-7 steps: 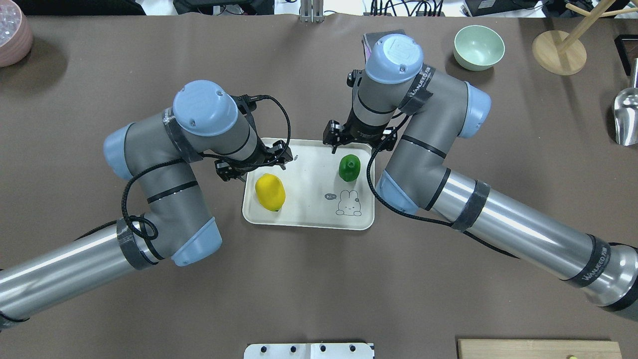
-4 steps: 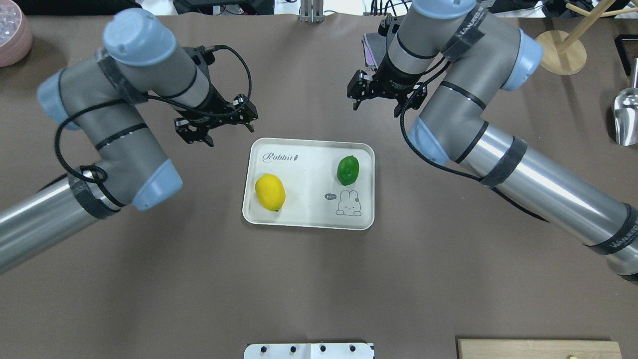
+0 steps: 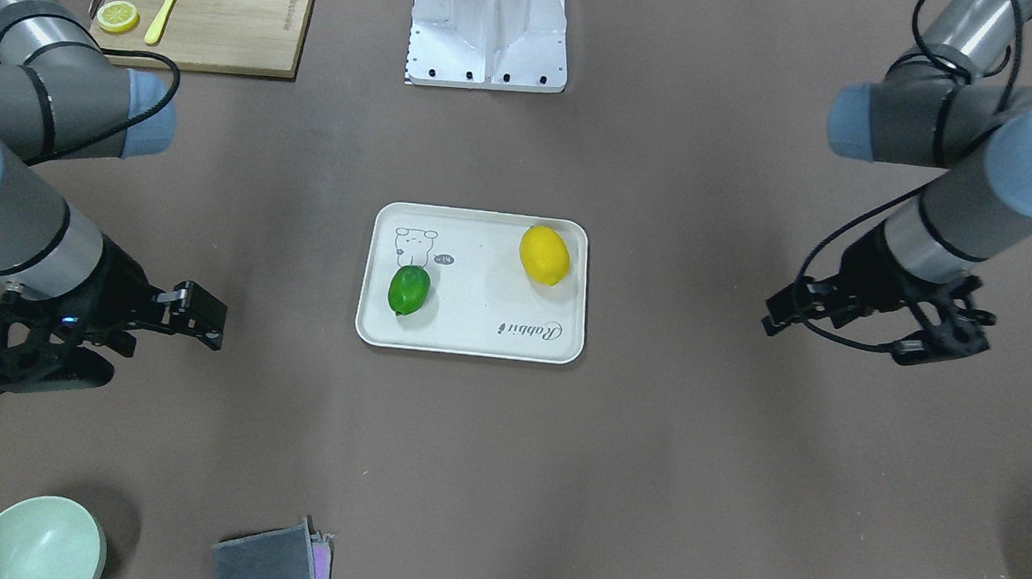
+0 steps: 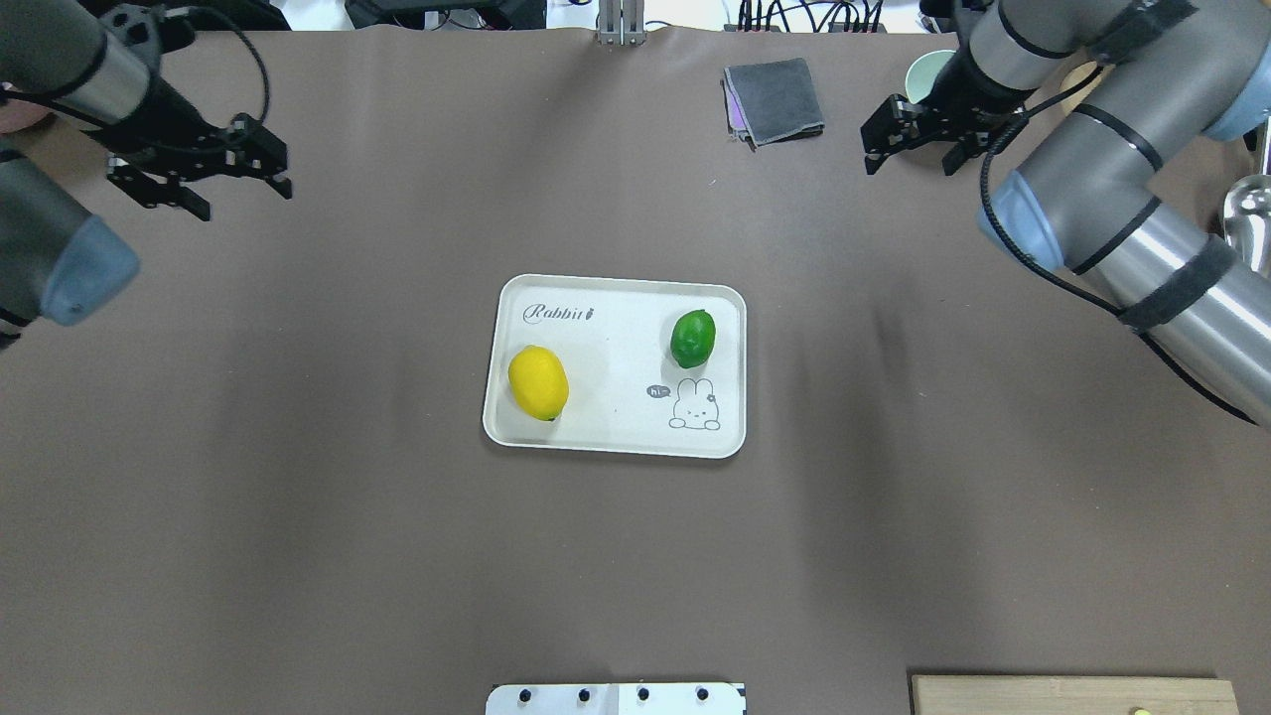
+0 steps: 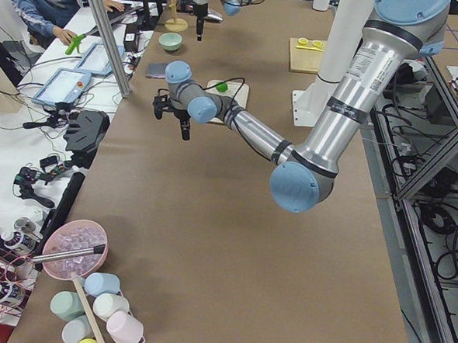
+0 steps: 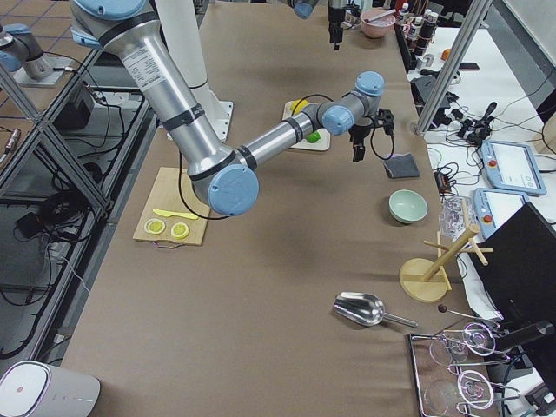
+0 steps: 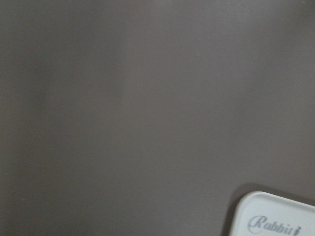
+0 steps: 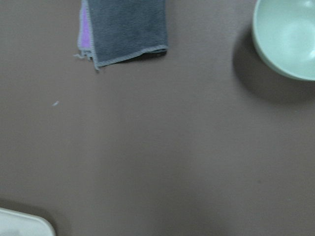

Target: Place all lemons on tray

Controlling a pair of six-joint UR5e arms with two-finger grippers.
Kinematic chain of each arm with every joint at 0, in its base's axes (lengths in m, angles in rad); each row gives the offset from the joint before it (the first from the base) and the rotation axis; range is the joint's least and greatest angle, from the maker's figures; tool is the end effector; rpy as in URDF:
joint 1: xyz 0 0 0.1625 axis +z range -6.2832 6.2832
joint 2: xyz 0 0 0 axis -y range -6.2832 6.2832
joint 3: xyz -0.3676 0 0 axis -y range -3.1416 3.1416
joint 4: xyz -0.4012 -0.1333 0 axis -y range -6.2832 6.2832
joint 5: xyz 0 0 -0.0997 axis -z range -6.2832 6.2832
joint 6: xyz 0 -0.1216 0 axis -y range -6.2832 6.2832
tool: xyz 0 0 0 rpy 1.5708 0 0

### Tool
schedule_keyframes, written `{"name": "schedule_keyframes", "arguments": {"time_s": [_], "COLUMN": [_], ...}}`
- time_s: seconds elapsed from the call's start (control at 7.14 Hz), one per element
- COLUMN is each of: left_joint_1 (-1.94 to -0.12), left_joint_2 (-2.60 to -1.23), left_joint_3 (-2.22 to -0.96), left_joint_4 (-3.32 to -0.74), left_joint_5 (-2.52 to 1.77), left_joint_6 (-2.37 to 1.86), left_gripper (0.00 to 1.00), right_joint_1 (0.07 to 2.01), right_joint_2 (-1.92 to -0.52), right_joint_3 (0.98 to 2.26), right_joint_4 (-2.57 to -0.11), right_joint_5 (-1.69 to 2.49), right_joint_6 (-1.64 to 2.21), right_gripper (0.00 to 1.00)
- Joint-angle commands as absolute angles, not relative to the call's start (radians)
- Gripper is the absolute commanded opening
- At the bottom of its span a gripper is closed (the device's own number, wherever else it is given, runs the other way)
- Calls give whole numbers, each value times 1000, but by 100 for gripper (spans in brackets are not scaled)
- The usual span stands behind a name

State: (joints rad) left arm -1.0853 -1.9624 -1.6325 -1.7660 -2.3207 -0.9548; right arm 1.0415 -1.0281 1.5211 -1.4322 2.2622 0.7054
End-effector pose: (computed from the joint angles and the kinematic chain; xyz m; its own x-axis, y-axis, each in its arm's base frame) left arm 0.2513 -0.5844 0.3373 0.5665 -0.1677 -0.8068 0.1566 0.9831 -0.0944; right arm -0.2947 -0.6143 0.3041 0.6257 -0.0919 0.7746 0.0024 0.9933 0.1159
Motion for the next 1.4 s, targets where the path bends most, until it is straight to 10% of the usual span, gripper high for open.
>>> {"name": "schedule_keyframes", "arguments": {"time_s": [0.0, 1.26], "left_joint_1": [-1222, -1567], "left_joint_2": [-1869, -1396], "left_joint_3": [-1617, -1767], "left_joint_4": [-1761, -1763], "left_joint_5": [-2333, -2451], "left_joint_6": [-690, -259], "left_gripper": [98, 98], "right_joint_1": [1139, 1504], "right_joint_2": [-1173, -1523], "right_joint_3": [1542, 1529], "right_joint_4": [-1424, -1391], "right_joint_5": [2273, 2332], "right_joint_6": [504, 206], "right_gripper": [100, 100]}}
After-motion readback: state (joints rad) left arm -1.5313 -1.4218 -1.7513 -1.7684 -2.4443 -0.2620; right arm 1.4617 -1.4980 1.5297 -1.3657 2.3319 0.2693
